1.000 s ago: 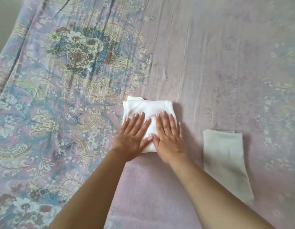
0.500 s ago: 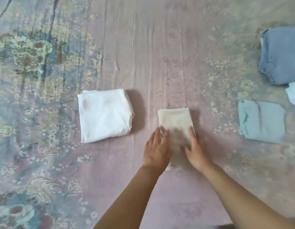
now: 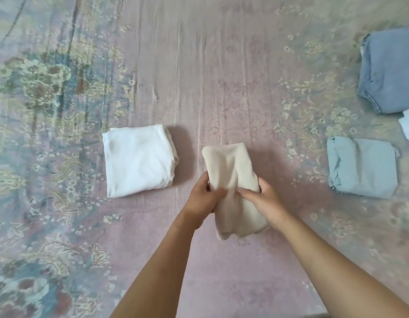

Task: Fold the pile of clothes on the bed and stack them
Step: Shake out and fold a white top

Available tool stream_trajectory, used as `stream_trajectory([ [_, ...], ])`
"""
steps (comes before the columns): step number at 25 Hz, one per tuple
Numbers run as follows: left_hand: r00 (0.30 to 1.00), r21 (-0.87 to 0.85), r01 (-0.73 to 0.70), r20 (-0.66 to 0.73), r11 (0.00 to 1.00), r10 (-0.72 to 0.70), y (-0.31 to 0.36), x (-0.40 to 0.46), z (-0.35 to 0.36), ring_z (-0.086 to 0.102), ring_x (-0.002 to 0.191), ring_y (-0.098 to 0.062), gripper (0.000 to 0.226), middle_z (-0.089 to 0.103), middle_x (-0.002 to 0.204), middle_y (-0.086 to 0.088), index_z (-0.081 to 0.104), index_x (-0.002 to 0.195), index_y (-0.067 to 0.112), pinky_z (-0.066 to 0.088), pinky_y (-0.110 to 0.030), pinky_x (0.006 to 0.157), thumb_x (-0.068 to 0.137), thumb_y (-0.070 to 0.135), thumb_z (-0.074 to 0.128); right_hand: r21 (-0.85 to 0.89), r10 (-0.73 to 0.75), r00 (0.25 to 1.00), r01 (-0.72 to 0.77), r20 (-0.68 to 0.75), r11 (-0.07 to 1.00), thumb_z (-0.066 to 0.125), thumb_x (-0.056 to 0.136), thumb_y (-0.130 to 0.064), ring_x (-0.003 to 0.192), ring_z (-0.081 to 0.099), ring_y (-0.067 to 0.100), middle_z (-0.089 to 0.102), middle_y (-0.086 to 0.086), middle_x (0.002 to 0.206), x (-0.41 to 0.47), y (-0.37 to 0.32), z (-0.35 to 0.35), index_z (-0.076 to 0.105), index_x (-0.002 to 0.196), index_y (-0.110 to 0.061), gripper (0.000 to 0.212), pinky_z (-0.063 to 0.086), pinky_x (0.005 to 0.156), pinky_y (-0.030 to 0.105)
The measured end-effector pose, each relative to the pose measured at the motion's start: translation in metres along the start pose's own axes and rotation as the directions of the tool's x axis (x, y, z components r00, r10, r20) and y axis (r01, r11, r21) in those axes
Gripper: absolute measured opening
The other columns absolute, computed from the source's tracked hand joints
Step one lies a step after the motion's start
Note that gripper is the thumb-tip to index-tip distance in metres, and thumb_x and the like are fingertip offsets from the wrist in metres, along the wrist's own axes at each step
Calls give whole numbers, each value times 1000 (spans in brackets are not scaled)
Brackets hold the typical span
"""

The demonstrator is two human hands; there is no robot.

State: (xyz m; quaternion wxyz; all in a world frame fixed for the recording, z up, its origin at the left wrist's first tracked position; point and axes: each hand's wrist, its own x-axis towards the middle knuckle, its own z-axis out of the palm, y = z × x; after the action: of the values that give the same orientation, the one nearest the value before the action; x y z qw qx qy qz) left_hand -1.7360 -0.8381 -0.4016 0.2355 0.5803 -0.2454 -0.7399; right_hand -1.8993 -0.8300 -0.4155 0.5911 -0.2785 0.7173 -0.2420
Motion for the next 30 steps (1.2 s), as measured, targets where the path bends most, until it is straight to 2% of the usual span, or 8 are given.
stream_trajectory([
  [7, 932, 27, -251, -263, 968, 249, 57, -54, -117, 62, 89, -20, 38, 60, 103, -13, 58, 113, 33, 51, -45, 73, 75, 29, 65, -68, -218, 951, 238, 219, 969, 63, 89, -19, 86, 67, 13, 71, -3, 95, -13, -93, 106, 60, 97, -20, 9, 54, 77, 33],
  [11, 923, -189, -270, -329, 944, 198, 61, -51, -157, 63, 83, -16, 34, 62, 97, -4, 52, 108, 27, 52, -36, 64, 80, 11, 65, -211, -278, 916, 345, 291, 915, 68, 85, -18, 89, 66, 17, 70, -2, 95, 4, -118, 155, 63, 97, -22, 13, 52, 85, 40],
  [15, 941, -256, -89, -339, 962, -3, 25, -45, -151, 64, 92, -25, 23, 62, 106, -13, 47, 114, 12, 57, -46, 76, 94, 6, 56, -643, -435, 796, 600, 420, 477, 71, 83, -25, 112, 57, 20, 64, -1, 119, 33, -153, 177, 60, 123, -20, 42, 42, 96, 38],
  [18, 844, 200, 128, -536, 971, -1, 2, -45, -152, 61, 83, -30, 17, 62, 89, -10, 53, 97, 5, 52, -44, 73, 98, 22, 49, -809, -692, 651, 564, 313, 165, 75, 80, -27, 124, 48, 31, 54, 9, 133, 44, -133, 187, 49, 137, -13, 64, 37, 99, 45],
  [21, 571, 513, 31, -713, 858, 406, 9, -47, -182, 53, 90, -28, 23, 55, 101, -10, 56, 109, 3, 40, -33, 72, 95, 21, 55, -788, -427, 902, 219, -61, 576, 64, 87, -39, 134, 33, 33, 35, 16, 146, 39, -94, 177, 24, 149, -12, 78, 32, 105, 44],
  [24, 665, 496, -53, -630, 867, 401, 35, -25, -211, 54, 98, -27, 42, 53, 111, -14, 49, 125, 2, 44, -34, 80, 93, 27, 59, -226, 57, 966, -117, -254, 967, 68, 83, -45, 118, 52, 29, 49, 15, 135, 50, -67, 170, 38, 138, -5, 75, 46, 88, 35],
  [27, 807, 386, 13, -549, 922, 218, 52, -8, -211, 52, 78, -13, 38, 55, 92, 1, 49, 125, 8, 39, -19, 59, 92, 25, 60, 174, 129, 981, -103, -145, 979, 70, 84, -31, 87, 65, 19, 69, 8, 104, 59, -61, 167, 63, 108, -6, 35, 47, 66, 26],
  [30, 726, 353, 6, -645, 936, 238, 42, -13, -212, 49, 70, -17, 14, 51, 75, 4, 57, 104, 7, 35, -17, 52, 91, 11, 53, 178, -53, 993, 72, -107, 981, 69, 85, -16, 89, 63, 23, 68, 9, 97, 49, -62, 169, 61, 92, -11, 11, 50, 74, 32],
])
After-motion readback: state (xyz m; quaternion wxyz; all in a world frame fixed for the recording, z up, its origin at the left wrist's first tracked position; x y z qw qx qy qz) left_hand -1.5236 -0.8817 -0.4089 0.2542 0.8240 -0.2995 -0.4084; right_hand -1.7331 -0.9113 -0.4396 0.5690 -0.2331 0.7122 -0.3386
